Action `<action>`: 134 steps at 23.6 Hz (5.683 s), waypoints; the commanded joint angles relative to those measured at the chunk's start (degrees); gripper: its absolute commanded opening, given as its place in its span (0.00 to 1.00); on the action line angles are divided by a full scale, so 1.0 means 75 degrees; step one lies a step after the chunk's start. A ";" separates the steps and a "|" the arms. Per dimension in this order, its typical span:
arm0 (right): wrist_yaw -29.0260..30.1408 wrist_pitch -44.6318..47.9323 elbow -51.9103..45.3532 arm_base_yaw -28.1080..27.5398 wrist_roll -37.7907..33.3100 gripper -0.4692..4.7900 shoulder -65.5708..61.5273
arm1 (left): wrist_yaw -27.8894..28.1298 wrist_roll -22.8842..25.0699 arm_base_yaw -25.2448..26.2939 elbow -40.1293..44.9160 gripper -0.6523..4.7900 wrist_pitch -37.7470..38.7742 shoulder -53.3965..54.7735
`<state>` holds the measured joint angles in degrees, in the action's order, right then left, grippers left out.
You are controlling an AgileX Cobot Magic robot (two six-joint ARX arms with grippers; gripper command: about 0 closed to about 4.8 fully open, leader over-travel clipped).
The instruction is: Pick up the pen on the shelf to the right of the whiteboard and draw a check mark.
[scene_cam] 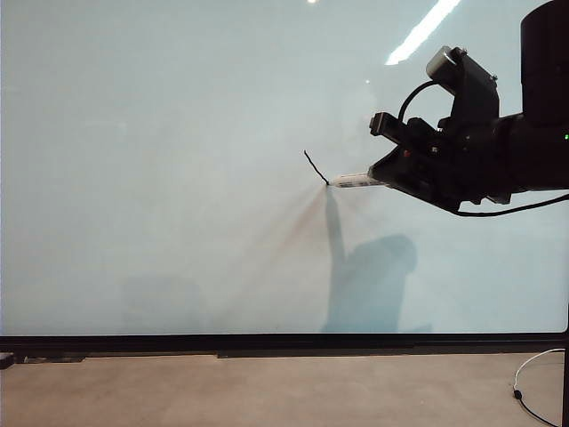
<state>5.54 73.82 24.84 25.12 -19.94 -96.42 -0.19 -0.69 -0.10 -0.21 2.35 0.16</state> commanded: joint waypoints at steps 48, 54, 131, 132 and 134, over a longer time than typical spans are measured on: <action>-0.0274 -0.0632 -0.0076 -0.0358 0.1049 0.08 0.1262 | -0.0003 0.0032 0.0000 -0.0023 0.11 -0.0096 0.0003; -0.0274 -0.0781 -0.0085 -0.0455 0.1081 0.08 0.1478 | 0.0000 0.0032 0.0000 -0.0020 0.11 -0.0093 0.0003; -0.0769 -0.3815 -0.2906 -0.1113 0.2299 0.08 0.7752 | 0.0000 0.0032 0.0000 -0.0020 0.11 -0.0096 0.0003; -0.0804 -0.3873 -0.2940 -0.1113 0.2299 0.08 0.7857 | 0.0000 0.0032 0.0000 -0.0020 0.11 -0.0096 0.0003; -0.0933 -0.4162 -0.3031 -0.1113 0.2296 0.08 0.8218 | 0.0000 0.0032 0.0000 -0.0023 0.11 -0.0096 0.0003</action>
<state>-0.45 43.31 2.15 16.73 -2.92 -35.77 -0.19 -0.71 -0.10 -0.21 2.35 0.16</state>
